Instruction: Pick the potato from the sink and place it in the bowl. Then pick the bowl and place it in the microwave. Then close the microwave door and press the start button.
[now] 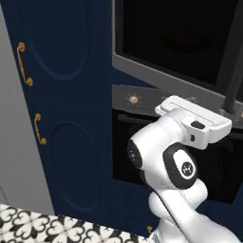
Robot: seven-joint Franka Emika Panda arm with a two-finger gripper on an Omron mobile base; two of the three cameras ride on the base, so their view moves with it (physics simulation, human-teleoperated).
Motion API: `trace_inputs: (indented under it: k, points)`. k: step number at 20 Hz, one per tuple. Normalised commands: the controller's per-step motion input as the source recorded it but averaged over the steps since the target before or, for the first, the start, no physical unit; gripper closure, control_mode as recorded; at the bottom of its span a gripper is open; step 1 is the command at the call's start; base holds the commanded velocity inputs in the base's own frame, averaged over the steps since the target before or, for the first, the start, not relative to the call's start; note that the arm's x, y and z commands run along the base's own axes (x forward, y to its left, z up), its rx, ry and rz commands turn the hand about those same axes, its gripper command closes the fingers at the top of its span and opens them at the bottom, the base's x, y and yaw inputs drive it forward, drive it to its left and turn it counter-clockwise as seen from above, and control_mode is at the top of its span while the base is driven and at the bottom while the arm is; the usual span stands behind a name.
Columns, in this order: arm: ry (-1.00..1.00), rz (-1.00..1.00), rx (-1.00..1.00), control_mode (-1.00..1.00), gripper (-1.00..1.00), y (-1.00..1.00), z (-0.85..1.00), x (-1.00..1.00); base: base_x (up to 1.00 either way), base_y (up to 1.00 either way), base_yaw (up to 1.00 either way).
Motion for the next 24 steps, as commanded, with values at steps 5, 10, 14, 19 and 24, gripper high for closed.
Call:
trace_inputs:
  k: [5, 10, 14, 19, 24]
  points:
    - [0.0, 0.11, 0.11, -1.0, -1.0, -0.53, 0.08, 0.92, 0.0, 0.0, 0.0]
    - [0.0, 0.16, 0.11, -1.0, -1.0, -0.55, 0.01, 1.0, 0.0, 0.0, 0.0]
    - [0.0, 0.2, 0.15, -1.0, -1.0, -0.72, 0.01, 0.97, 0.0, 0.0, 0.0]
    - [0.0, 0.21, 0.15, -1.0, -1.0, -0.67, 0.01, 0.84, 0.0, 0.0, 0.0]
    - [0.05, 0.17, 0.1, -1.0, -1.0, -0.43, 0.07, 0.74, 0.0, 0.0, 0.0]
